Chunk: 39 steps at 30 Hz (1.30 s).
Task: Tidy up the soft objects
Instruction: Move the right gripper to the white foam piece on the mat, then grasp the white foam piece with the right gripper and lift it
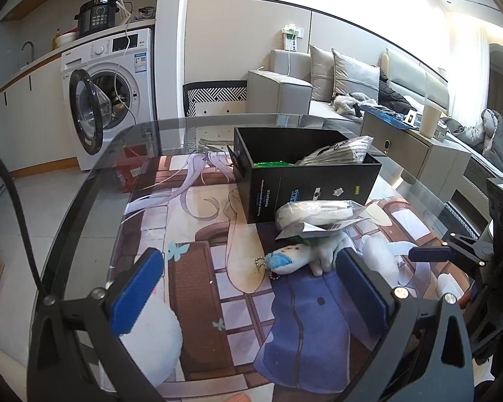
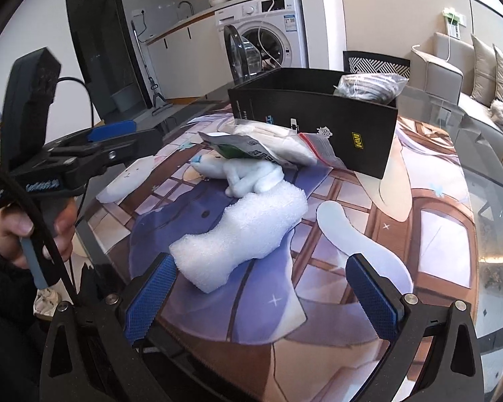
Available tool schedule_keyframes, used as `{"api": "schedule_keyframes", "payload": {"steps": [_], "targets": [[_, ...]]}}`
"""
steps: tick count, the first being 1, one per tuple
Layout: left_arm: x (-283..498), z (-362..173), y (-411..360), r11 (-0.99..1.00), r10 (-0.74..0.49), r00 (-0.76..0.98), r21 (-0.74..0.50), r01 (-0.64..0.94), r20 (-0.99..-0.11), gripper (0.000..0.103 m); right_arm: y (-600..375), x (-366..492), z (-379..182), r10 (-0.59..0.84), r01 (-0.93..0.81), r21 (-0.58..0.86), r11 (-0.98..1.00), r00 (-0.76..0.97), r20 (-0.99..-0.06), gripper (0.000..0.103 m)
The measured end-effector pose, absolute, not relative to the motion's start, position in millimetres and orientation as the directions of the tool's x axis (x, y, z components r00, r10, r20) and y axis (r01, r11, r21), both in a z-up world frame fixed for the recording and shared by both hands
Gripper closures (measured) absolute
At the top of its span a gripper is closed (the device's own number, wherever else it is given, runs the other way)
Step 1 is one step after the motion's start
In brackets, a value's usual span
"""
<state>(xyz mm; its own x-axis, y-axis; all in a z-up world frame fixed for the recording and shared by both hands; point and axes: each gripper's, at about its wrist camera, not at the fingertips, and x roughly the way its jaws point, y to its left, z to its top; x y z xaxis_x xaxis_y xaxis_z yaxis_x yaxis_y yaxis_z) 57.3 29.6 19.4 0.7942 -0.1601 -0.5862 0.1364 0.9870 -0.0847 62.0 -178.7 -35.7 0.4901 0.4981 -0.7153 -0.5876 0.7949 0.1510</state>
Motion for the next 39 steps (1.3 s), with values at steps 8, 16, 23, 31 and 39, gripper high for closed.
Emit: {"api": "schedule_keyframes", "payload": {"steps": [8,16,23,31,39], "targets": [[60,16,34,0.988,-0.154,0.79,-0.086,0.128,-0.593,0.0,-174,79,-39,0.533,-0.568,0.229,0.791,0.454,-0.714,0.0],[61,14,33,0.988,-0.153,0.786,-0.084,0.128,-0.599,0.0,-172,92,-40,0.598,-0.527,0.355,0.772,0.414,-0.686,0.0],[61,13,33,0.988,-0.153,0.787,-0.086,0.127,-0.598,0.0,-169,99,-39,0.577,-0.51,0.341,0.79,0.43,-0.695,0.001],[62,12,33,0.988,-0.157,0.785,-0.085,0.133,-0.6,0.0,-176,105,-38,0.586,-0.493,0.363,0.791,0.439,-0.681,0.017],[62,12,29,0.986,-0.166,0.779,-0.086,0.143,-0.605,0.0,-186,103,-38,0.614,-0.494,0.395,0.775,0.436,-0.658,0.047]]}}
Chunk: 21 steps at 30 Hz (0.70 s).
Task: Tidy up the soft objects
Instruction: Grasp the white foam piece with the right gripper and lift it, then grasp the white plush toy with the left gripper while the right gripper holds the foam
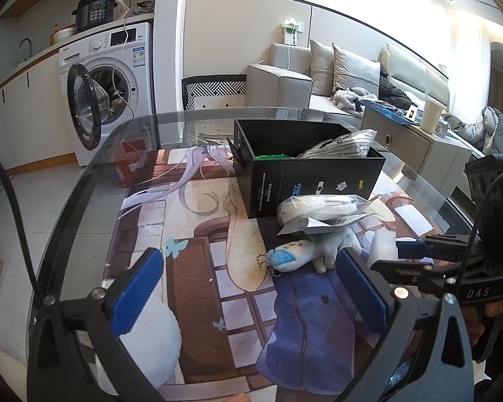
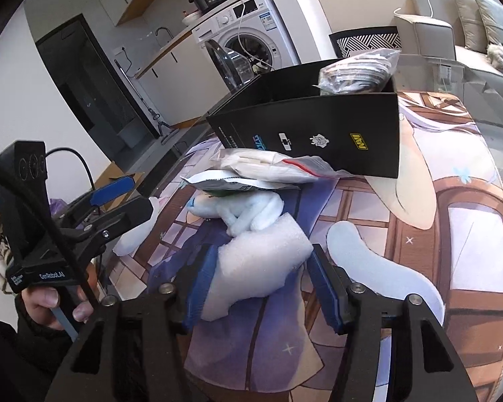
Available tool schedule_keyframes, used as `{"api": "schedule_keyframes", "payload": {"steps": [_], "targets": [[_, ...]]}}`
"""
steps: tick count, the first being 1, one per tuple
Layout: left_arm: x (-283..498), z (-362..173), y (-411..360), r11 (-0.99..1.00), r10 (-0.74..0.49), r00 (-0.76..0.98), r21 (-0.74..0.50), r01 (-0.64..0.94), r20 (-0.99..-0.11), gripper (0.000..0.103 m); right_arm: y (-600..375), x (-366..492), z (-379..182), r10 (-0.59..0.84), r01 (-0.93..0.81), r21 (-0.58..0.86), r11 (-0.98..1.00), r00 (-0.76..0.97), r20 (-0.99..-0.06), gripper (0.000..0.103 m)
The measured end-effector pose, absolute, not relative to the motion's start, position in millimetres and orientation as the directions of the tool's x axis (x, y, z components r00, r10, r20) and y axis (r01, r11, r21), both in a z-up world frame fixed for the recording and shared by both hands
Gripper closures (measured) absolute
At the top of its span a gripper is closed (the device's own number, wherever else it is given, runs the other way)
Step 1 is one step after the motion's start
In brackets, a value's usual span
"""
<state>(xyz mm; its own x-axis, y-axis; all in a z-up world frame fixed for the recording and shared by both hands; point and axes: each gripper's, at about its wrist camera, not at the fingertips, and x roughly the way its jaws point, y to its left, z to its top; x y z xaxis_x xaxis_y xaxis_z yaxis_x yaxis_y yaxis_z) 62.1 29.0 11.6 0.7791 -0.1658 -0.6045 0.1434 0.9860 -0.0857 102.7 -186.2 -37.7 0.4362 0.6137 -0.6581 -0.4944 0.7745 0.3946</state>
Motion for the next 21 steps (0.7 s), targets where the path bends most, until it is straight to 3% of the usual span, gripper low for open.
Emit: {"api": "schedule_keyframes", "payload": {"steps": [21], "targets": [[97,-7,-7,0.967,-0.251,0.679,-0.153,0.201,-0.69,0.0,-251,85,-6,0.561,-0.436,0.354,0.827,0.602,-0.569,0.048]]}}
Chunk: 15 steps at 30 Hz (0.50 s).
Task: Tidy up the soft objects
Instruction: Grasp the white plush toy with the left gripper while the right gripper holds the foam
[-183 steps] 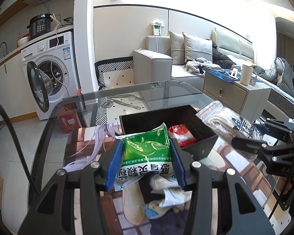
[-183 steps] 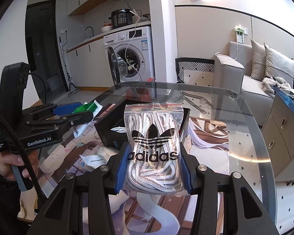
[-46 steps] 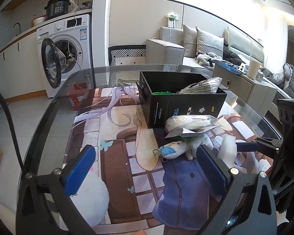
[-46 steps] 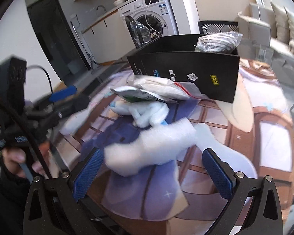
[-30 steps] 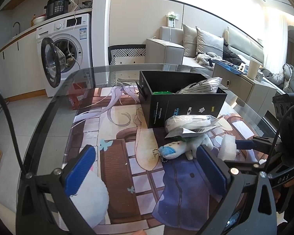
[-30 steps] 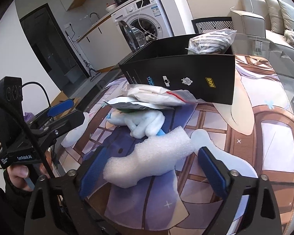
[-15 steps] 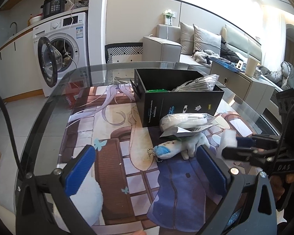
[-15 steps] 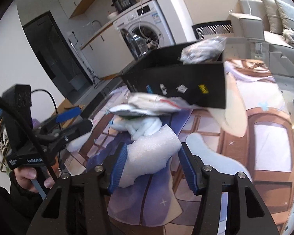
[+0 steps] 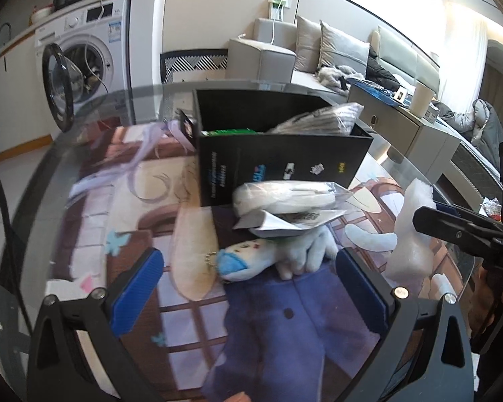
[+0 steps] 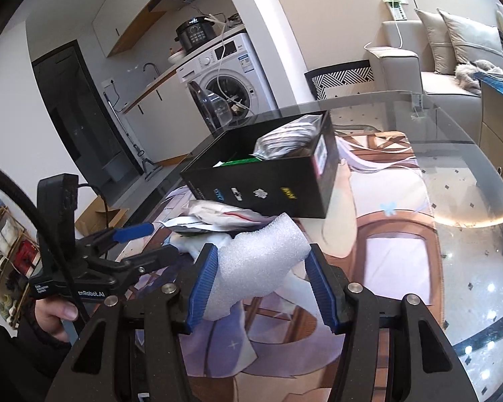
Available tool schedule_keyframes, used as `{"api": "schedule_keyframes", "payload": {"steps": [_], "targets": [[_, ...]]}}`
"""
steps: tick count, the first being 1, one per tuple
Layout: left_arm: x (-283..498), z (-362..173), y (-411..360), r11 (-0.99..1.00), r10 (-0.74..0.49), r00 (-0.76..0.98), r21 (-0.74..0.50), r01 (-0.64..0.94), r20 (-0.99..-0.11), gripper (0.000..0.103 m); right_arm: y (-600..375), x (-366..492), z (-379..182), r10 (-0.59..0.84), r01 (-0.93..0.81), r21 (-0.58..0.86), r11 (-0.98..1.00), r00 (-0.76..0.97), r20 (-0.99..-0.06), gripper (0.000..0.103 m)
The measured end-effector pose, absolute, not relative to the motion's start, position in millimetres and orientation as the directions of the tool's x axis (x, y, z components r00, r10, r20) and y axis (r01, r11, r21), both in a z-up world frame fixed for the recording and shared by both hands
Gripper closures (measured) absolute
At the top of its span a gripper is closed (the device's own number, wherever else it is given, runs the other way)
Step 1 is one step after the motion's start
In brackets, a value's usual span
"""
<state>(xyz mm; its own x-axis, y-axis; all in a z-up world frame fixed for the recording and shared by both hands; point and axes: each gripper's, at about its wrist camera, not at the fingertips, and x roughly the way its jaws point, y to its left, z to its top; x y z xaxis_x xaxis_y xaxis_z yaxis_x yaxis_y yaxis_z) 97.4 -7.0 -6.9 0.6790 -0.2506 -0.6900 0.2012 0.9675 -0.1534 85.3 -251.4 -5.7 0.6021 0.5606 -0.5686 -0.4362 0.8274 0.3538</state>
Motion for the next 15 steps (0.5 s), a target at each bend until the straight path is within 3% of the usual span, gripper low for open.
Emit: {"api": "schedule_keyframes", "payload": {"steps": [15], "targets": [[125,-19,-41,0.969,-0.239,0.623,-0.139,0.205,-0.745,0.001,-258,90,-11,0.553,-0.412,0.369,0.833,0.6,-0.578,0.048]]}}
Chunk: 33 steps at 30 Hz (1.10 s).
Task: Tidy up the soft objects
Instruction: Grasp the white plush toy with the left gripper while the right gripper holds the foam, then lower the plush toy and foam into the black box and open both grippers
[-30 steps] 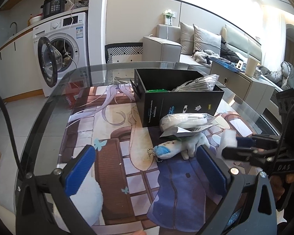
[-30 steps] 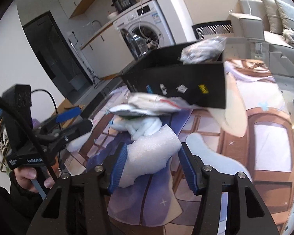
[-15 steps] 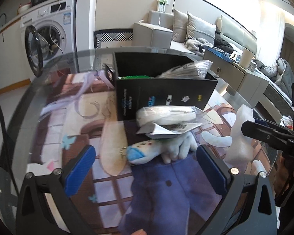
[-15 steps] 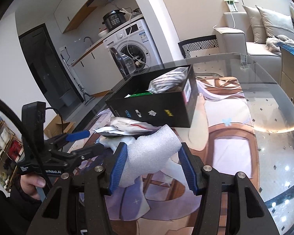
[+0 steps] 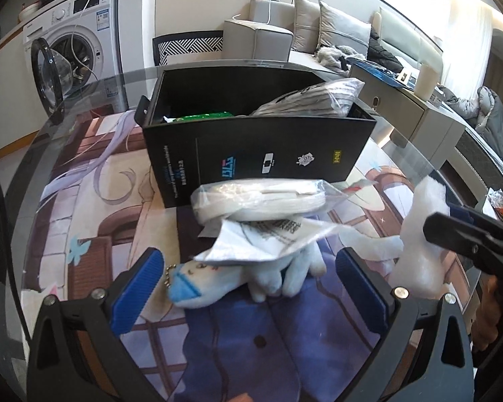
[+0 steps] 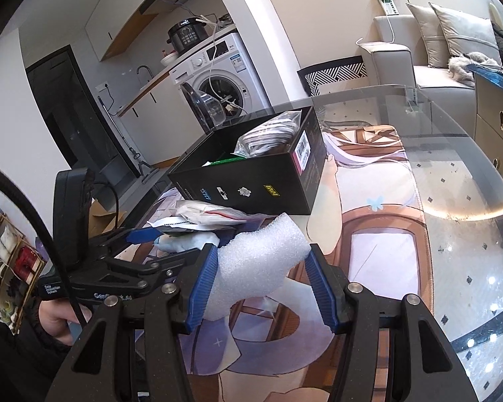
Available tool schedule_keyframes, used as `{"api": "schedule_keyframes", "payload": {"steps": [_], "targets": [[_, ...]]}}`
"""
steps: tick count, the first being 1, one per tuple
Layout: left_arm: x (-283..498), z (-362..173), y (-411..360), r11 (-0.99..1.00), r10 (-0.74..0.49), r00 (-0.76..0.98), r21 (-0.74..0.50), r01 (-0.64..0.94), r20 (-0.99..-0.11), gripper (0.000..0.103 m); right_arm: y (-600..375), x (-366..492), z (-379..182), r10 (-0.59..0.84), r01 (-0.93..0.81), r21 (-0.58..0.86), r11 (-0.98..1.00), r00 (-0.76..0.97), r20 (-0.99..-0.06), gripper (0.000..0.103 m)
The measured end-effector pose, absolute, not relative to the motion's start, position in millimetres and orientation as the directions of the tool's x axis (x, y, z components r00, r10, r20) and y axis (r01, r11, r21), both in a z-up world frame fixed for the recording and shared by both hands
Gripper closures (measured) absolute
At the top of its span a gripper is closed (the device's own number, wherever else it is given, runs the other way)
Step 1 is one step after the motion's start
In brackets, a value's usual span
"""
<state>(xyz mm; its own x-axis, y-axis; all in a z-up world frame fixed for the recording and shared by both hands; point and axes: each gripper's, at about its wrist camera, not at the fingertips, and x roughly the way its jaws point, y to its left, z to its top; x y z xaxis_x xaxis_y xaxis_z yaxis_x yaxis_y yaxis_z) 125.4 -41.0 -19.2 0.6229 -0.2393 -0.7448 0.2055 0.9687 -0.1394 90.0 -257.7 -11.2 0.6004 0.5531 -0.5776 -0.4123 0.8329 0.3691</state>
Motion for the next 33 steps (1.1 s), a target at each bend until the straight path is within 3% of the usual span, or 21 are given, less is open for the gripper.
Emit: {"api": "schedule_keyframes", "payload": {"steps": [2,4,9,18,33], "targets": [[128,-20,-42,0.964,-0.259,0.614,-0.157,0.216,-0.745,0.003,-258,91,-12,0.551,-0.41,0.369,0.834,0.599,-0.58,0.048],[128,-20,-42,0.963,-0.259,0.612,-0.153,0.222,-0.747,0.014,-258,92,-12,0.55,-0.409,0.368,0.835,0.599,-0.582,0.048],[123,-20,-38,0.958,-0.272,0.609,-0.152,0.243,-0.745,0.021,-258,93,-13,0.549,-0.409,0.368,0.835,0.599,-0.583,0.048],[99,-16,-27,0.945,-0.304,0.608,-0.152,0.29,-0.734,0.027,-253,90,-7,0.551,-0.422,0.355,0.834,0.603,-0.577,0.048],[51,1,1,0.94,-0.327,0.638,-0.174,0.292,-0.697,0.028,-242,78,5,0.563,-0.455,0.335,0.825,0.613,-0.554,0.048]]}}
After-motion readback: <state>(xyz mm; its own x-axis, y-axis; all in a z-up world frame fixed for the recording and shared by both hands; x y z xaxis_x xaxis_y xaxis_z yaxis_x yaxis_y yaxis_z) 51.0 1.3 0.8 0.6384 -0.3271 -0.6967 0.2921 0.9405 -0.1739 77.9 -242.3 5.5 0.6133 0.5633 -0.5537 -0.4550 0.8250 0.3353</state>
